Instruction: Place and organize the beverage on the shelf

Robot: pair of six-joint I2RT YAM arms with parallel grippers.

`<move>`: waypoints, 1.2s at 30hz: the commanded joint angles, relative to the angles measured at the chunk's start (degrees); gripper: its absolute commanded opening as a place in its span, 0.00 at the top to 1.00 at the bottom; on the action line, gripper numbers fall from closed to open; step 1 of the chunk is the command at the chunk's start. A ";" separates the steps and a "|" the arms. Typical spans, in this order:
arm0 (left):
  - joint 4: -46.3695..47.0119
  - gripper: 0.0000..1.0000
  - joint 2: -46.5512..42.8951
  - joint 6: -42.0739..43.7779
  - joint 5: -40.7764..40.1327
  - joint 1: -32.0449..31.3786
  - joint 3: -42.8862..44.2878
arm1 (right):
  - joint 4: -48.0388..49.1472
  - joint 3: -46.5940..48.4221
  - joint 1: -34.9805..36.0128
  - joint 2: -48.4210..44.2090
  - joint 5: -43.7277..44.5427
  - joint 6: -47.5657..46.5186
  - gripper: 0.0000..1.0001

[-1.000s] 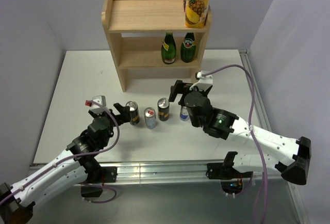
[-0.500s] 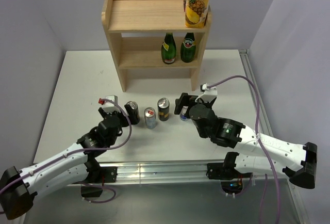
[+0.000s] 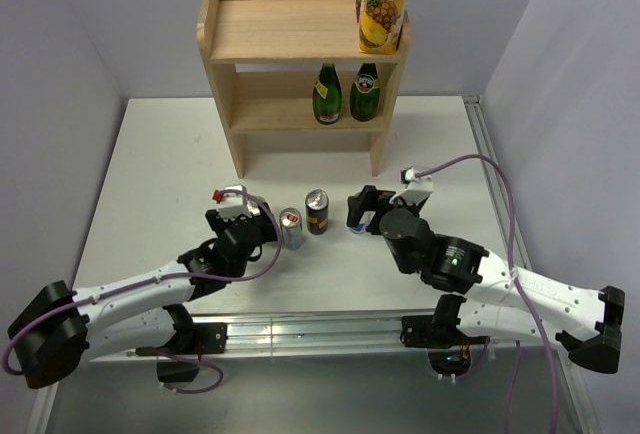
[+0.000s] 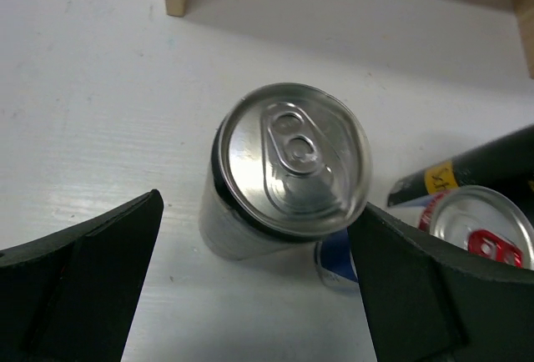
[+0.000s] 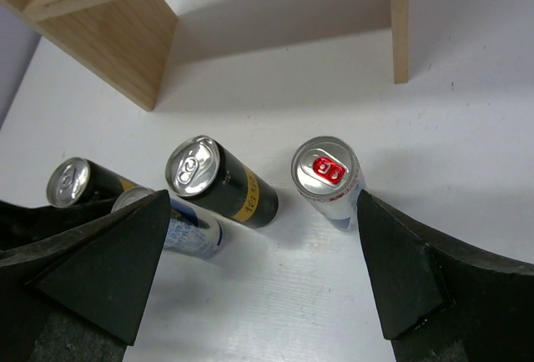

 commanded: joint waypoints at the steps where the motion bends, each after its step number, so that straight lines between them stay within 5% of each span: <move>1: -0.42 0.01 2.90 -4.69 -8.47 -0.29 3.27 | -1.41 -1.25 0.36 -3.10 0.74 1.31 0.00; 13: 16.25 0.01 13.19 -3.29 -8.22 -0.55 -2.17 | -3.96 -5.03 0.45 -8.72 0.57 3.51 0.00; 30: 24.62 0.03 29.27 -5.04 -14.63 -0.56 -0.77 | -3.52 -8.37 0.45 -9.51 0.13 4.21 0.00; 36: 26.64 0.35 31.29 -4.87 -15.69 -0.56 -0.76 | -4.40 -8.99 0.45 -10.75 0.83 4.30 0.01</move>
